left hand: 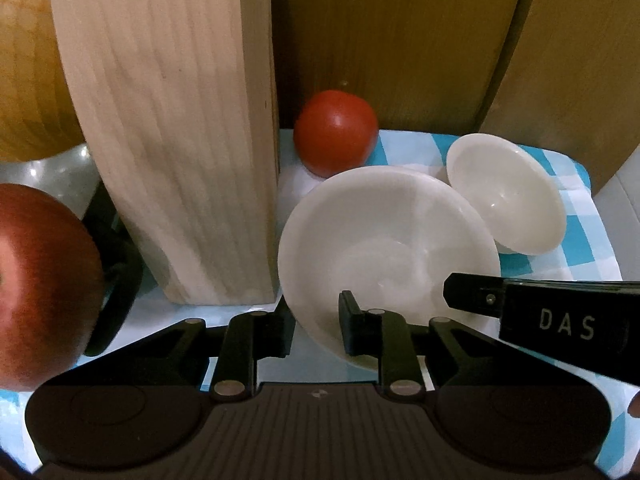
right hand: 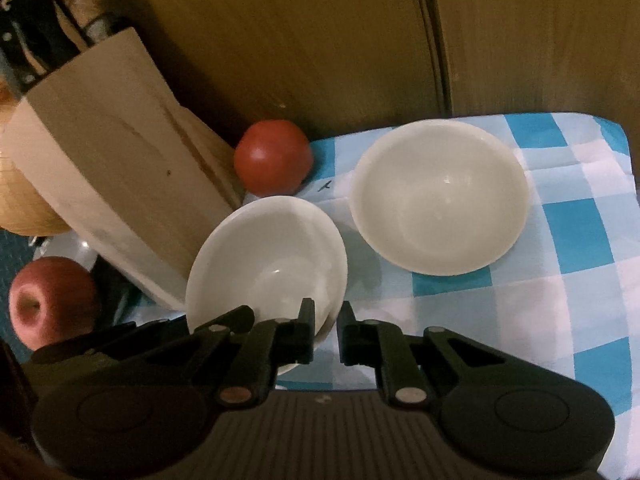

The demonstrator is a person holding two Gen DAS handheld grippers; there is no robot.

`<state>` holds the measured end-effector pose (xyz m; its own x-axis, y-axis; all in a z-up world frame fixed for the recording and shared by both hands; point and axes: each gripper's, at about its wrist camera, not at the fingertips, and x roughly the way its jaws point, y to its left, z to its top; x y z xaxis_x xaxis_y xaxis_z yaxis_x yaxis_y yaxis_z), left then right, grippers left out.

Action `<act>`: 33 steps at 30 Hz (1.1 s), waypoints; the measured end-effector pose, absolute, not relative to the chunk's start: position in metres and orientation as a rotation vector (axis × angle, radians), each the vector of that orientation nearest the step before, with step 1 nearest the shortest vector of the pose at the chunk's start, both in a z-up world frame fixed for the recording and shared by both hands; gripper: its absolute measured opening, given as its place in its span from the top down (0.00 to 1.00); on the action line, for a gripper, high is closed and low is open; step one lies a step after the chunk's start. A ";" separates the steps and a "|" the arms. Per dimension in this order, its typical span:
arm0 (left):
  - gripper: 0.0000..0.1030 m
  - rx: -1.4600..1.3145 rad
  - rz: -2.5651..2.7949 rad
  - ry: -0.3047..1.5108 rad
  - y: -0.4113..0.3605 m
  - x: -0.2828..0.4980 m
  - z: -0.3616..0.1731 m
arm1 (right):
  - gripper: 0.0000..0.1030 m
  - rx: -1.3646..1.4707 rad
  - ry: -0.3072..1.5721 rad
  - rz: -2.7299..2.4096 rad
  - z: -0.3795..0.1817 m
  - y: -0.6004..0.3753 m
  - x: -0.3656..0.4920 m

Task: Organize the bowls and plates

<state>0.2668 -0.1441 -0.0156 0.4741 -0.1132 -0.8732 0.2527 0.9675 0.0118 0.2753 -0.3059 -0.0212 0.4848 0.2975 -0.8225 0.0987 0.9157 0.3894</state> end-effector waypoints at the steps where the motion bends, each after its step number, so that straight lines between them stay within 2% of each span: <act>1: 0.71 0.148 -0.224 1.050 -0.145 0.267 -0.014 | 0.93 0.414 1.061 0.129 -0.018 -0.306 0.273; 19: 0.69 0.218 -0.251 1.000 -0.150 0.218 0.029 | 0.93 0.385 1.042 0.138 0.032 -0.300 0.221; 33: 0.66 0.243 -0.271 1.034 -0.139 0.162 0.014 | 0.92 0.359 1.082 0.124 0.027 -0.286 0.156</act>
